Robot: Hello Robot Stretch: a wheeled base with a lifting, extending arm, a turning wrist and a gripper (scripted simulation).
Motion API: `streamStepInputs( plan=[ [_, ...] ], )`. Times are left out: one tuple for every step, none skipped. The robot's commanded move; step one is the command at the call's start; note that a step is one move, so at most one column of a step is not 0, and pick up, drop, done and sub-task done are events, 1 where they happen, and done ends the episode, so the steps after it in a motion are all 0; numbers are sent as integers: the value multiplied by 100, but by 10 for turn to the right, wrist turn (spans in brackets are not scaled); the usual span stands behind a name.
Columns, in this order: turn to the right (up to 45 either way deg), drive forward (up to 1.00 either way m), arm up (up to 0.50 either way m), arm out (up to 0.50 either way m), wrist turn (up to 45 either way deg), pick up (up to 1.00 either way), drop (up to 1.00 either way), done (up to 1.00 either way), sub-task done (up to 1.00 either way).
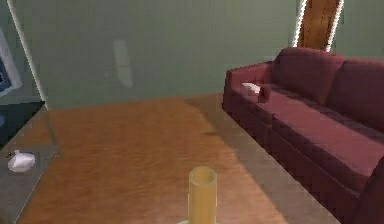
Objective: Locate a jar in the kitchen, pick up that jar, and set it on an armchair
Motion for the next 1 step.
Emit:
streamStepInputs(
  plan=[
    [0, 100, 0, 0, 0, 0, 0, 0, 0]
  ],
)
